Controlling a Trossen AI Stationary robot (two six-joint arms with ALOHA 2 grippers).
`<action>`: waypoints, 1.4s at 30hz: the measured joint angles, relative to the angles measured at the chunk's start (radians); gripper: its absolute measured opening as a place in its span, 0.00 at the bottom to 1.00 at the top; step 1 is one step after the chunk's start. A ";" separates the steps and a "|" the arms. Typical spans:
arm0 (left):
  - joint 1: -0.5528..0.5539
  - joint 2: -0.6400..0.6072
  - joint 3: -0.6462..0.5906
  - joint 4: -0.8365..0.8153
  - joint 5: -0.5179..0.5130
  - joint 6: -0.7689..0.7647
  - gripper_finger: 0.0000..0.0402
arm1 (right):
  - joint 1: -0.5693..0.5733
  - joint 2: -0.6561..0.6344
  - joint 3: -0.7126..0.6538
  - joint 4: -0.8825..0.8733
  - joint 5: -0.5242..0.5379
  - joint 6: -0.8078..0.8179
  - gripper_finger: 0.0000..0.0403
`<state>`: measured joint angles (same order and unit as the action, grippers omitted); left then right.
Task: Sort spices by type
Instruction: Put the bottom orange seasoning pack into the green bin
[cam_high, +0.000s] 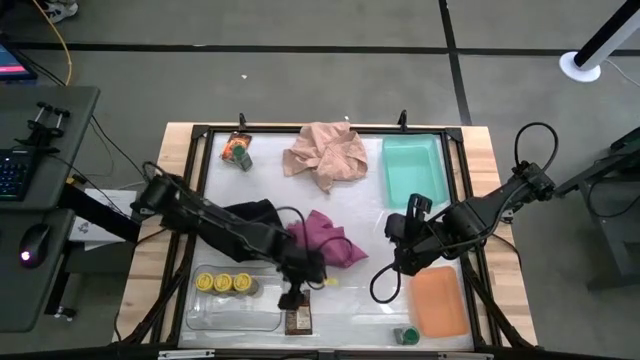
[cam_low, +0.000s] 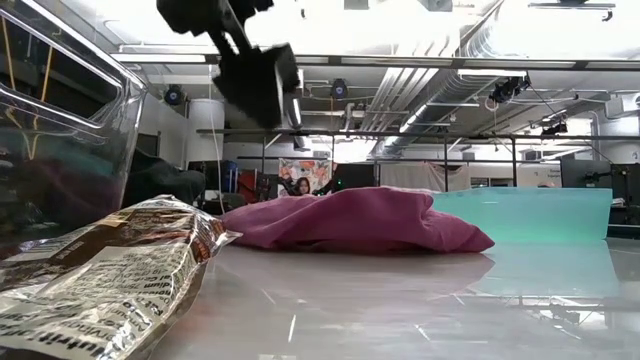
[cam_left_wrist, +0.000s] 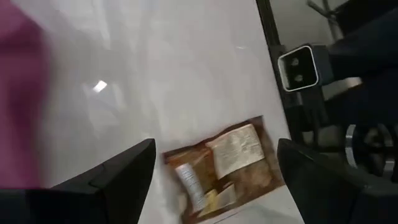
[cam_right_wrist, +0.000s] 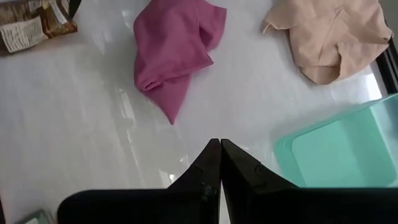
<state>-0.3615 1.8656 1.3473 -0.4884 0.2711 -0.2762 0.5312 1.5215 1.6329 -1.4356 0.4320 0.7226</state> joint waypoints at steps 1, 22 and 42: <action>-0.003 0.021 0.006 0.010 0.010 -0.023 0.79 | 0.000 0.000 0.000 0.000 0.000 -0.010 0.00; -0.008 0.121 0.024 -0.132 -0.013 -0.228 0.78 | 0.000 0.000 0.000 -0.001 0.012 -0.050 0.00; -0.003 0.118 0.022 -0.145 -0.010 -0.107 0.05 | 0.000 0.000 0.000 0.002 0.029 -0.023 0.00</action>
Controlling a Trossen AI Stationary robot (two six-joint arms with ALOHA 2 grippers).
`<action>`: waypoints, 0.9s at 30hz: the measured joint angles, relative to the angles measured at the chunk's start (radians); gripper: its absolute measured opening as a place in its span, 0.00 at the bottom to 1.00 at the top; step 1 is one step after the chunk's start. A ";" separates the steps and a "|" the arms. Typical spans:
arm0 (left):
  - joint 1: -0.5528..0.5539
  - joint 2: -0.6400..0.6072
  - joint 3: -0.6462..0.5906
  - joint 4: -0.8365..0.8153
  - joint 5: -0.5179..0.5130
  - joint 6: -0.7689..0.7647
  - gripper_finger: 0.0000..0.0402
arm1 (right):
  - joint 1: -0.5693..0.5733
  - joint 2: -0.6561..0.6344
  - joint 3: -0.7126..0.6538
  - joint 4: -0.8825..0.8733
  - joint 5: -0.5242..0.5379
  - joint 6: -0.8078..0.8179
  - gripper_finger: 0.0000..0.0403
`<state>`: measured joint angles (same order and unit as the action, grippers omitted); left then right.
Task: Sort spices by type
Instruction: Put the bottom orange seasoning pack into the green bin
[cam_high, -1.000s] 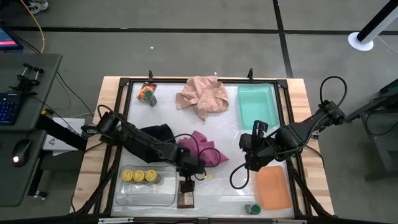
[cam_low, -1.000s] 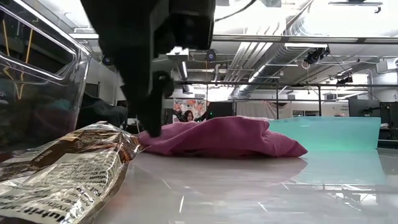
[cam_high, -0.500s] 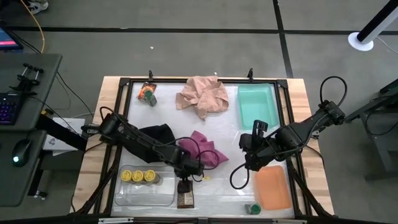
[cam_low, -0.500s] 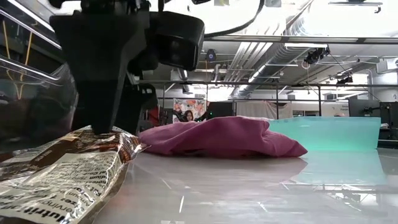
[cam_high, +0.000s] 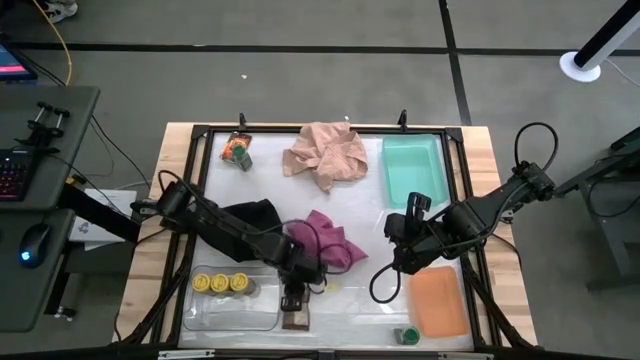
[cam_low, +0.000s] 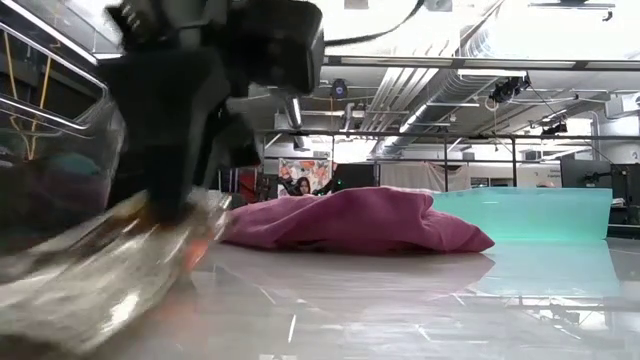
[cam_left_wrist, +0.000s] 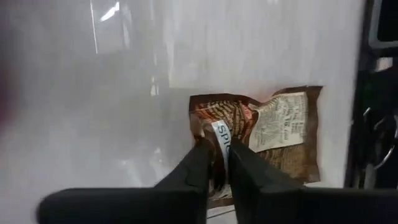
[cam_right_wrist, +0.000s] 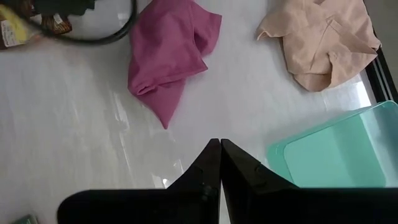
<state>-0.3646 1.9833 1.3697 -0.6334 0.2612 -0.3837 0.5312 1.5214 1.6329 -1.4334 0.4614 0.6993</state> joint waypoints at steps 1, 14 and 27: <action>0.013 -0.021 0.000 0.000 -0.003 0.004 0.04 | 0.000 -0.002 0.000 0.000 0.000 0.000 0.00; 0.320 -0.357 0.003 0.345 -0.289 -0.003 0.01 | 0.022 -0.216 0.000 0.000 0.260 0.123 0.00; 0.603 0.036 0.210 0.798 -0.177 0.293 0.00 | -0.210 -0.281 0.000 0.001 0.453 0.188 0.00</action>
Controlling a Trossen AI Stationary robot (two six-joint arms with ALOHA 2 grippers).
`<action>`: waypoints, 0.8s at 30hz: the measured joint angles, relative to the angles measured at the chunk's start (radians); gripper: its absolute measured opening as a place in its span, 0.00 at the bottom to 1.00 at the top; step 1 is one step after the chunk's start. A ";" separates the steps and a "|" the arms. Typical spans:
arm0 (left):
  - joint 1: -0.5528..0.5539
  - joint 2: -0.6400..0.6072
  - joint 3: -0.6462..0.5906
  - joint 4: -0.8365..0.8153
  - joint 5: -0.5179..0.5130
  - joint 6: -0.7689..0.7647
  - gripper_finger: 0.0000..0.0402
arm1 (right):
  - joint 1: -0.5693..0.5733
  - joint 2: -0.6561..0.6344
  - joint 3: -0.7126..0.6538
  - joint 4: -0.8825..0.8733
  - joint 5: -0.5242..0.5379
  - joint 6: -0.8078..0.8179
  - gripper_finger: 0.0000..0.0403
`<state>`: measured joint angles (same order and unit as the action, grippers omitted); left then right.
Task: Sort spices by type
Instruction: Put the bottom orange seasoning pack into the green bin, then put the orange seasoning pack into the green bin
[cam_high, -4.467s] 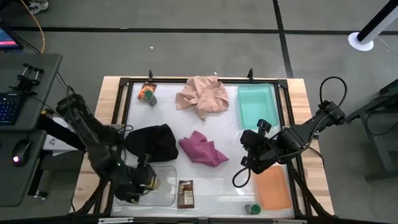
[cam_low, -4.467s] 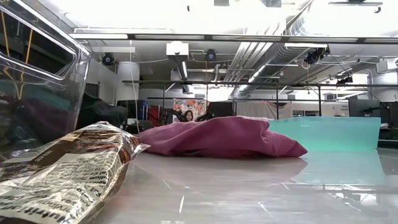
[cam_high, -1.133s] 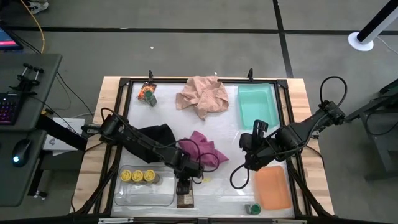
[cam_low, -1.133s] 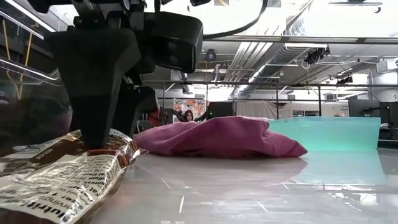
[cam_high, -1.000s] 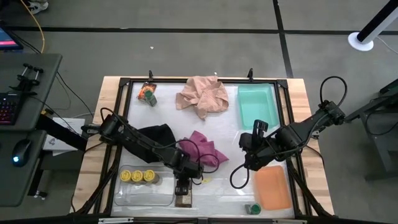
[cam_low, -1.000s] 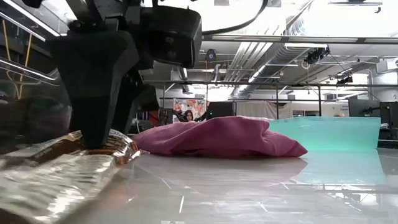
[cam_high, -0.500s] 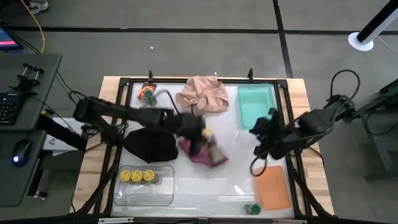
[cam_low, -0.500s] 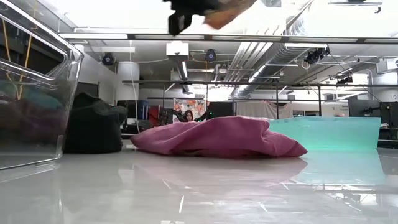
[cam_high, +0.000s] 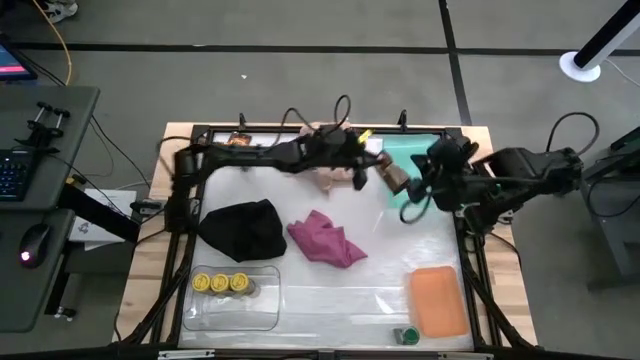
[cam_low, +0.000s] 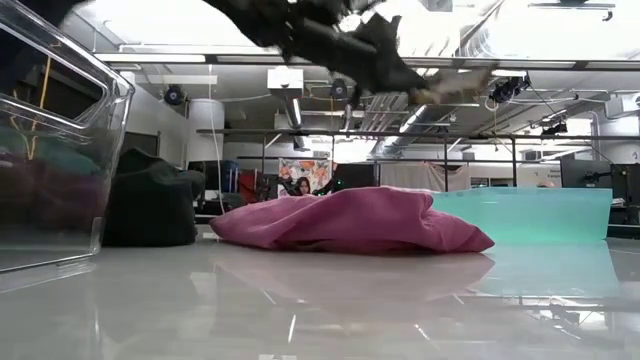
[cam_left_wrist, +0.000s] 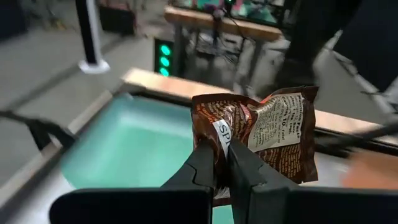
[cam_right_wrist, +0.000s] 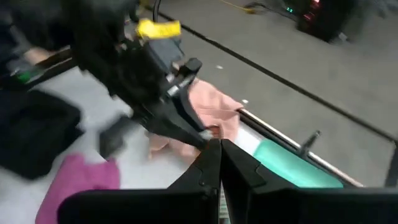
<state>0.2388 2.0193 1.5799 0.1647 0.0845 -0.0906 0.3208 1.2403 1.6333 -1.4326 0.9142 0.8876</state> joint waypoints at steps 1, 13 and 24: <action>0.012 0.042 0.036 0.013 0.002 0.019 0.00 | -0.025 0.005 0.000 0.000 0.000 0.025 0.00; 0.063 0.425 0.446 0.036 0.060 0.160 0.03 | -0.294 0.076 0.000 -0.111 -0.118 0.229 0.00; 0.056 0.437 0.473 -0.057 0.035 0.287 0.37 | -0.445 0.080 0.000 -0.117 -0.183 0.050 0.00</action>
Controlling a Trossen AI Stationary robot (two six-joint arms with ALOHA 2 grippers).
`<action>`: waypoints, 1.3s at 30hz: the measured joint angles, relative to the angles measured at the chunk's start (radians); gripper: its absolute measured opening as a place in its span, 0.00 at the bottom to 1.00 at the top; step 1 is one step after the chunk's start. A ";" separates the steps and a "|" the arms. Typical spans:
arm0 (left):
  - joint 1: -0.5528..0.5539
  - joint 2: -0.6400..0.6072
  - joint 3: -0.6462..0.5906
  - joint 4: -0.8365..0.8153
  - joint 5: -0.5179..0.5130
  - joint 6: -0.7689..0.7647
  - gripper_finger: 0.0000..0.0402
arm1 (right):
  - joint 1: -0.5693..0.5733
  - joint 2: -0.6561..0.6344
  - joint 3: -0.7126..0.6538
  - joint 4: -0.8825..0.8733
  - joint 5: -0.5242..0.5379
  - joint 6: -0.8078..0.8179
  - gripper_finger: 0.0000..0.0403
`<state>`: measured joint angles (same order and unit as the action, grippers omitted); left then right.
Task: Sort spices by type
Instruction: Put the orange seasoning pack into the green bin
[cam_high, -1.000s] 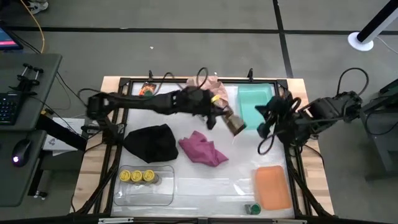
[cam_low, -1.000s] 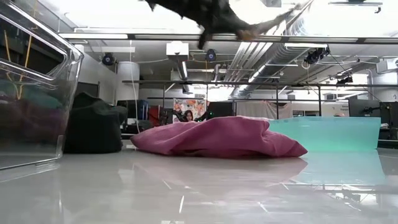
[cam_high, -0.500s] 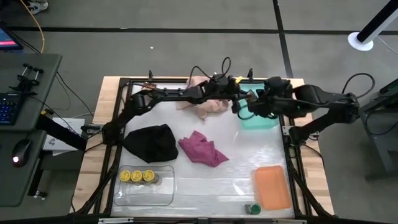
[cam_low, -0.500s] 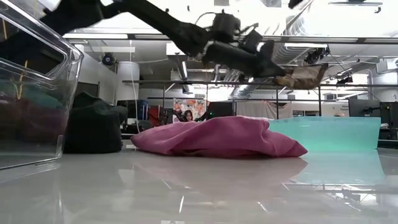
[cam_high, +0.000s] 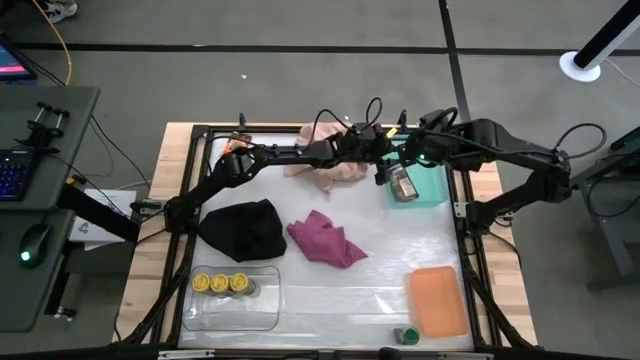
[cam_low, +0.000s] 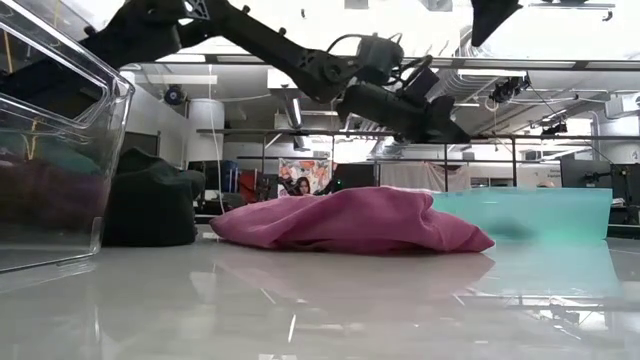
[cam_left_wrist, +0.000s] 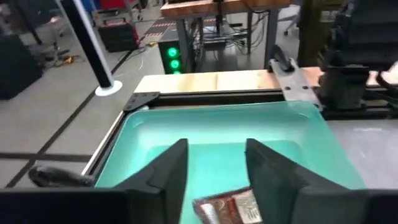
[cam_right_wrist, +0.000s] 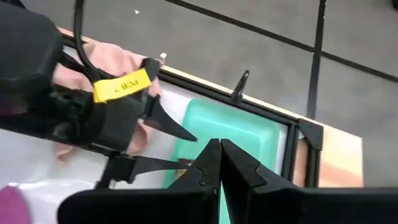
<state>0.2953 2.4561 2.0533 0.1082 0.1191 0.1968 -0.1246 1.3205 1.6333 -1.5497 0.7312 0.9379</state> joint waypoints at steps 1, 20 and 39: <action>0.001 0.000 0.000 -0.006 -0.002 -0.007 0.41 | -0.010 0.000 0.000 0.002 -0.002 -0.018 0.00; 0.474 -0.590 0.000 -1.056 -0.046 -0.055 0.56 | -0.124 -0.001 0.000 0.181 -0.082 -0.334 0.00; 0.613 -1.101 -1.039 -0.963 -0.349 -0.737 0.53 | -0.138 0.000 0.000 0.300 -0.143 -0.435 0.00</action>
<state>0.9082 1.3550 1.0144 -0.8552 -0.2299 -0.5403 -0.2623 1.3209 1.6333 -1.2501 0.5882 0.5028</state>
